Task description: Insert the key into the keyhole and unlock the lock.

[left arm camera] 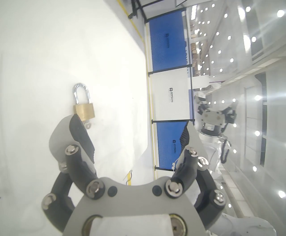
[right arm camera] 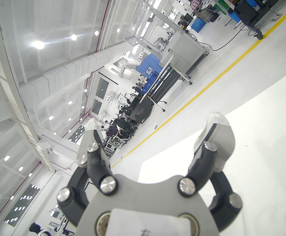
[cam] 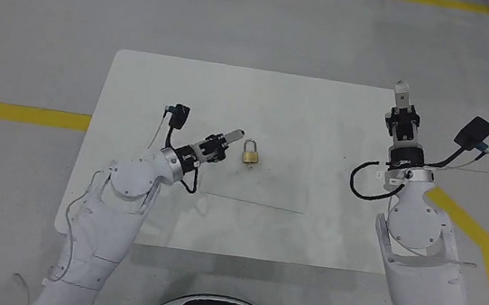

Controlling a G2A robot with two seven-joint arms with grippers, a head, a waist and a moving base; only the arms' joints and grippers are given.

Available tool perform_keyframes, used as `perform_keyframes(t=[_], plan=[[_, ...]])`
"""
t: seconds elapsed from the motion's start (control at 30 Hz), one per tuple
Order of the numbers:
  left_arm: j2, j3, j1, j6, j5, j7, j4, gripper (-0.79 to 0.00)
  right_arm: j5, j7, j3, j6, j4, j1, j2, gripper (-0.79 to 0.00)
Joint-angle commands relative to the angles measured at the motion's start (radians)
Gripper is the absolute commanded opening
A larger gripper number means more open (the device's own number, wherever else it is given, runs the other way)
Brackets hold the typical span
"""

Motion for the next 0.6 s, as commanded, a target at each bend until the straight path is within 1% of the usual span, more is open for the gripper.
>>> perform_keyframes(t=[0.0, 0.03, 0.07, 0.13, 0.2, 0.27, 0.33, 0.37, 0.47, 0.57], plan=[[0.006, -0.030, 0.012, -0.147, 0.031, 0.079, -0.051, 0.000, 0.000, 0.000, 0.000, 0.000, 0.000, 0.000, 0.000, 0.000], [0.006, -0.039, 0.020, -0.240, 0.031, 0.134, -0.058, 0.000, 0.000, 0.000, 0.000, 0.000, 0.000, 0.000, 0.000, 0.000], [0.007, -0.043, 0.028, -0.312, 0.032, 0.171, -0.056, 0.000, 0.000, 0.000, 0.000, 0.000, 0.000, 0.000, 0.000, 0.000], [0.010, -0.054, 0.030, -0.422, 0.090, 0.247, -0.055, 0.000, 0.000, 0.000, 0.000, 0.000, 0.000, 0.000, 0.000, 0.000], [0.011, -0.060, 0.033, -0.487, 0.170, 0.333, -0.041, 0.000, 0.000, 0.000, 0.000, 0.000, 0.000, 0.000, 0.000, 0.000], [0.015, -0.077, 0.031, -0.523, 0.327, 0.439, -0.027, 0.000, 0.000, 0.000, 0.000, 0.000, 0.000, 0.000, 0.000, 0.000], [0.016, -0.082, 0.036, -0.518, 0.440, 0.531, -0.004, 0.000, -0.027, 0.002, 0.000, -0.008, 0.009, -0.003, 0.001, 0.000], [0.017, -0.087, 0.038, -0.497, 0.496, 0.577, 0.004, 0.000, -0.090, -0.007, 0.002, -0.025, 0.023, -0.005, 0.002, 0.000], [0.017, -0.099, 0.054, -0.414, 0.605, 0.702, 0.018, 0.000, -0.229, -0.068, 0.017, -0.081, 0.068, -0.011, 0.004, 0.000], [0.017, -0.110, 0.069, -0.313, 0.686, 0.768, 0.018, 0.000, -0.288, -0.121, 0.052, -0.123, 0.102, -0.013, 0.004, 0.000]])
